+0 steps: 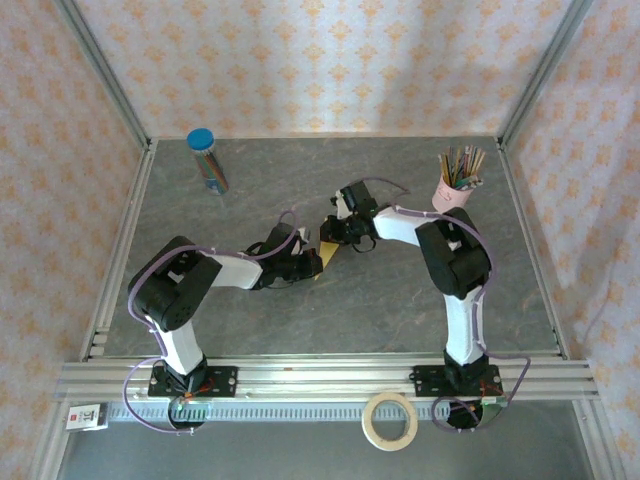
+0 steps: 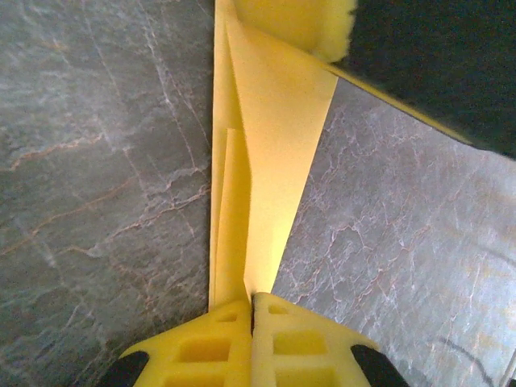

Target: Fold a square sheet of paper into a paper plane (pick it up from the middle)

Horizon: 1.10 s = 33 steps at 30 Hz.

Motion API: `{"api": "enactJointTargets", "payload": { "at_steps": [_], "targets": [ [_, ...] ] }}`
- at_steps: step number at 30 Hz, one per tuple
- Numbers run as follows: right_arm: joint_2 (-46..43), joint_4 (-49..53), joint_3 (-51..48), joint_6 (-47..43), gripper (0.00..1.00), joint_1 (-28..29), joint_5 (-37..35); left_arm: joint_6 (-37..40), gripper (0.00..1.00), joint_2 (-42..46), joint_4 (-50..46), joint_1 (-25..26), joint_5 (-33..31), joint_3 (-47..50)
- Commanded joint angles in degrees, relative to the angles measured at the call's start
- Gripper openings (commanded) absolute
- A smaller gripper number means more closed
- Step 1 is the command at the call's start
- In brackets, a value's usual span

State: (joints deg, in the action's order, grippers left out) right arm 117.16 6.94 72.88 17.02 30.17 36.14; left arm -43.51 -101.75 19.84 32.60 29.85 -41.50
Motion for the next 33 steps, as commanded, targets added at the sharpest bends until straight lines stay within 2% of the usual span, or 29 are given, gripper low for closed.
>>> {"api": "enactJointTargets", "payload": {
  "at_steps": [1,10,17,22,27,33],
  "targets": [
    [1.1,2.5,1.6,-1.0,0.16,-0.4,-2.5,-0.4,0.06,-1.0,0.2,-0.3,0.8,1.0],
    [2.8,5.6,3.2,-1.5,0.16,-0.3,-4.8,-0.4,0.09,0.4,-0.9,-0.3,0.2,0.7],
    [2.9,6.1,3.3,-1.6,0.16,-0.2,-4.9,0.4,0.23,5.2,-5.3,-0.3,-3.5,-1.1],
    [3.0,6.1,3.4,-1.5,0.16,-0.1,-4.8,0.6,0.31,4.6,-6.9,-0.3,-5.4,-2.1],
    [3.2,6.1,3.4,-1.5,0.16,-0.1,-4.7,0.5,0.34,2.1,-6.9,0.3,-4.8,-3.5],
    [3.2,6.2,3.5,-1.4,0.16,-0.1,-4.8,0.4,0.33,0.0,-8.1,0.5,-5.0,-5.0]
  ]
}}
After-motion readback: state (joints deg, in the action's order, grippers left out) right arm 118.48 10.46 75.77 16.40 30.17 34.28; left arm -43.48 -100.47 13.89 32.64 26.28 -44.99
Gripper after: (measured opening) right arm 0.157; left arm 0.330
